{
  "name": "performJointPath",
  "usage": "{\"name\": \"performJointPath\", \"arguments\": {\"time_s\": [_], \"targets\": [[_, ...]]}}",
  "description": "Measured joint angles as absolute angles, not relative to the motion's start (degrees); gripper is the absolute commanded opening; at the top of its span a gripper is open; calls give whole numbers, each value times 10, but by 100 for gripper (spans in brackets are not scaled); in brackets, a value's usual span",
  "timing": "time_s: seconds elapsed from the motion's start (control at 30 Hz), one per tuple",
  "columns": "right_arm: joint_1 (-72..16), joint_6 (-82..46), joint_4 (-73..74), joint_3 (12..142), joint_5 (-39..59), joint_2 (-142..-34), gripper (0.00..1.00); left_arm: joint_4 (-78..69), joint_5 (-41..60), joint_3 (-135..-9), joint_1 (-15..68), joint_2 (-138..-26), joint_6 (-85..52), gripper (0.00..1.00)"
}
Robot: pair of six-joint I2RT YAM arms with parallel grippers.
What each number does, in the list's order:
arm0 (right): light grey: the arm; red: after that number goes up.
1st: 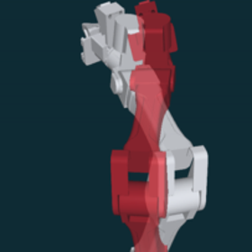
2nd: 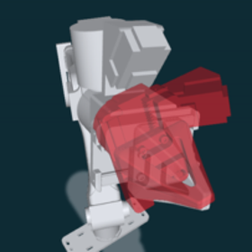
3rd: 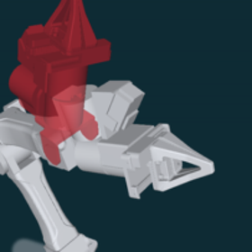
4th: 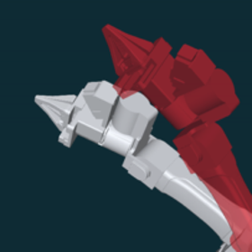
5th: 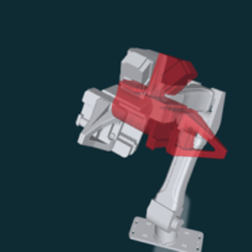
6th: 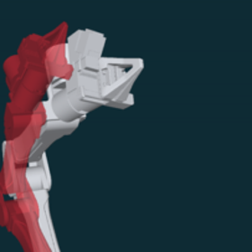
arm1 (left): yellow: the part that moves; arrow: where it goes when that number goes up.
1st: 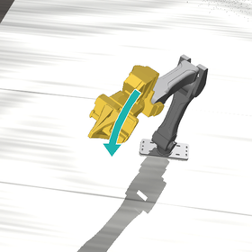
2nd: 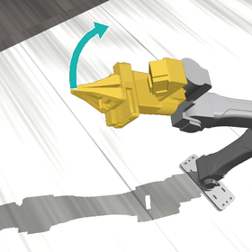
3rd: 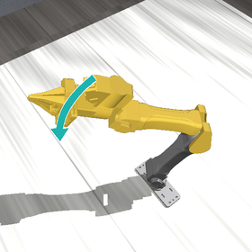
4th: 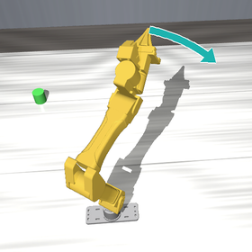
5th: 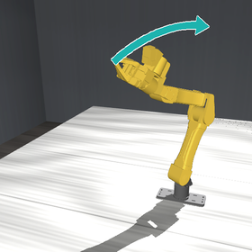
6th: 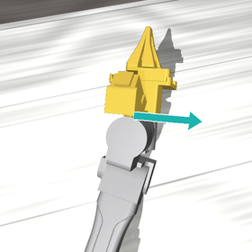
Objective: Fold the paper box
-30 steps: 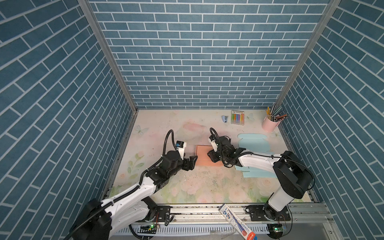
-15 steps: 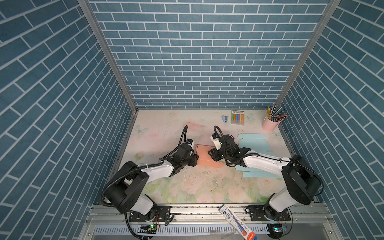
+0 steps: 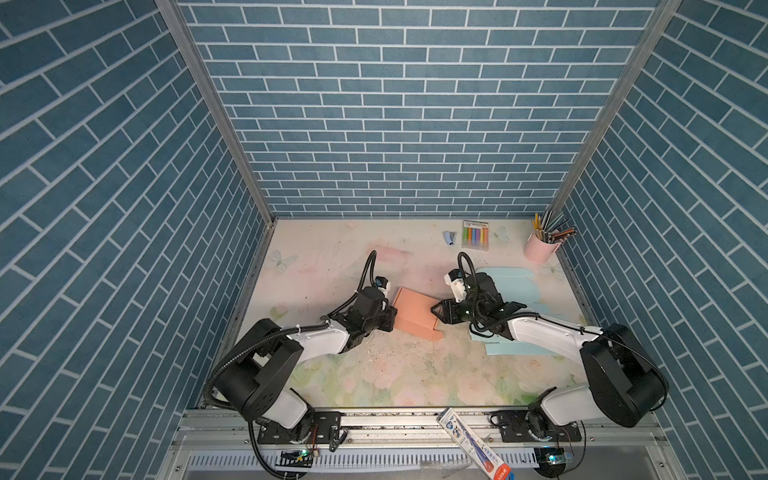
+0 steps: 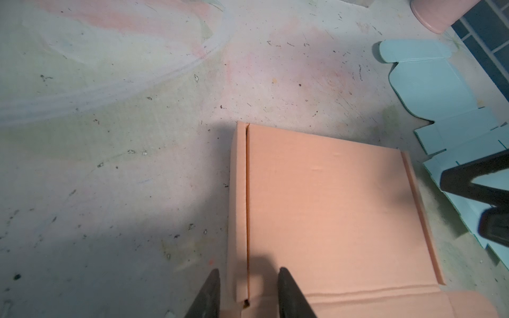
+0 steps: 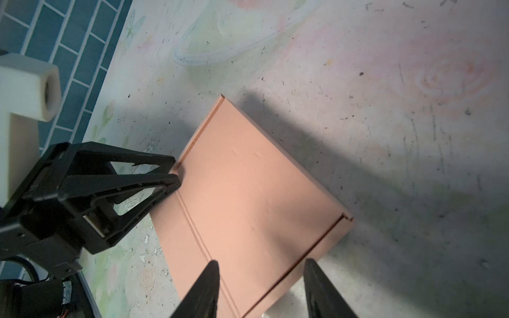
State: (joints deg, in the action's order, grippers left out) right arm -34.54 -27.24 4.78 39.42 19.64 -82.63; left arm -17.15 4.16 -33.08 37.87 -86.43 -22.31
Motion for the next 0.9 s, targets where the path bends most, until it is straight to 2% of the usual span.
{"name": "performJointPath", "arguments": {"time_s": [0.4, 0.7, 0.8, 0.9], "targets": [[-322, -265, 17, 377, 183, -777, 52, -157, 40, -299, 411, -816, -240, 37], [-314, -223, -26, 446, 178, -781, 52, -140, 48, -298, 377, -781, -249, 47], [-319, -206, -34, 447, 182, -781, 52, -119, 24, -298, 396, -753, -251, 58], [-331, -196, -46, 444, 182, -782, 53, -106, 1, -299, 437, -717, -265, 63]]}}
